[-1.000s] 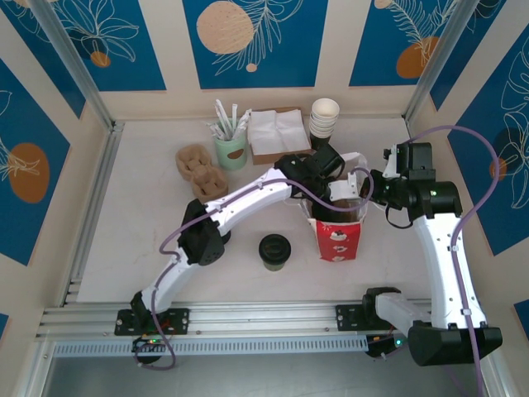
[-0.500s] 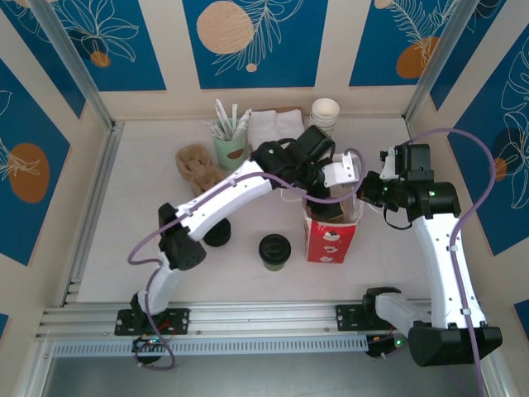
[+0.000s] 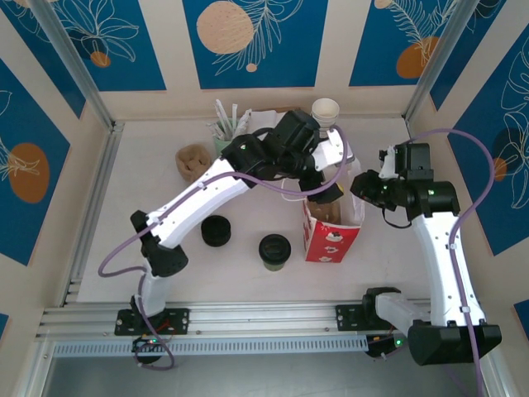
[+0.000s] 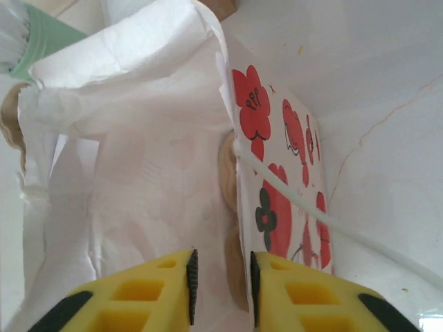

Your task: Pack the takeout coffee

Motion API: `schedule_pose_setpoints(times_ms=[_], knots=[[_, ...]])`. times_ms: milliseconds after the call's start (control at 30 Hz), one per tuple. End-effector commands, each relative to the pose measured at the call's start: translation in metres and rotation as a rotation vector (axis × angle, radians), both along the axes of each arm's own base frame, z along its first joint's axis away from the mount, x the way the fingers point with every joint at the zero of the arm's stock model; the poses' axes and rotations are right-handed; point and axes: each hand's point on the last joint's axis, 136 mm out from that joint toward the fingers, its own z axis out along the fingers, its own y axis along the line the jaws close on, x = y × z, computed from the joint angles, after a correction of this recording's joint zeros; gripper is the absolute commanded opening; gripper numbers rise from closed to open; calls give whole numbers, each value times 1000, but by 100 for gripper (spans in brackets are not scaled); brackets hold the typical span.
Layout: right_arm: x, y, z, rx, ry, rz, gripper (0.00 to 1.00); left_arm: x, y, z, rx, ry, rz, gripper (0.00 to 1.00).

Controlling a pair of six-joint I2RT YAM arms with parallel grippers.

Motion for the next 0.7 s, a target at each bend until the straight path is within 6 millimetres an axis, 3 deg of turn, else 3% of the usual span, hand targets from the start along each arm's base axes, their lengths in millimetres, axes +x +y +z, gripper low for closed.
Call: schedule_pose_setpoints(times_ms=[0,267,400,667], knots=[[3,-7,24,-46,-62,3,41,-8,26,34,-53,-17,72,87],[25,-20,51,-161,-140,21,48,-18,59,33,-46,-8,130,88],[42,-17,43,-170,-119,61,48,-20,75,27,-38,-6,165,88],[63,-13,9,-164,-20,114,49,-26,97,16,-23,2,202,88]])
